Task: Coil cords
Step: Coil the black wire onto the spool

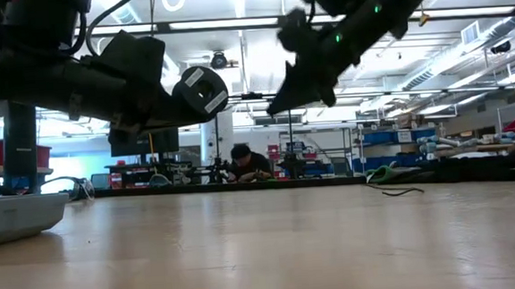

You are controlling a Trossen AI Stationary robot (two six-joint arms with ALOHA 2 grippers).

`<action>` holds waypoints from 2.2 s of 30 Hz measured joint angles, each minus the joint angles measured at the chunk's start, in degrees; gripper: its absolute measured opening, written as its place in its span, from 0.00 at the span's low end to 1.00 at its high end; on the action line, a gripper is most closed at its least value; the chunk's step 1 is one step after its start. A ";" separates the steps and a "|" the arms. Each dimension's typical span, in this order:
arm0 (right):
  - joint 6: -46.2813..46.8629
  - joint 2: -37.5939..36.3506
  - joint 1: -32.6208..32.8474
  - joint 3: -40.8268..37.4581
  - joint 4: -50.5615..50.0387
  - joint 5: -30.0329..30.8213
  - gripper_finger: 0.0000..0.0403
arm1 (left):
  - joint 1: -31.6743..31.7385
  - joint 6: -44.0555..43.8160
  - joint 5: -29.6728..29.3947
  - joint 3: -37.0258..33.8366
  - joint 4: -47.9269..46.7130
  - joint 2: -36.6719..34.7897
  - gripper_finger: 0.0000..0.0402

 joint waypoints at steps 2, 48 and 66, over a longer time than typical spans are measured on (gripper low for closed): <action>-0.40 -1.30 0.04 1.24 -0.89 -0.02 0.00 | 0.00 -0.25 -0.47 0.00 -0.71 0.00 0.00; -6.23 8.08 9.57 -2.97 28.43 -2.38 0.09 | 0.07 -6.34 -11.63 11.58 -22.49 -0.02 0.00; -4.47 8.06 9.99 -21.36 56.87 4.17 0.12 | 0.09 -6.16 -11.56 11.58 -19.29 -0.02 0.00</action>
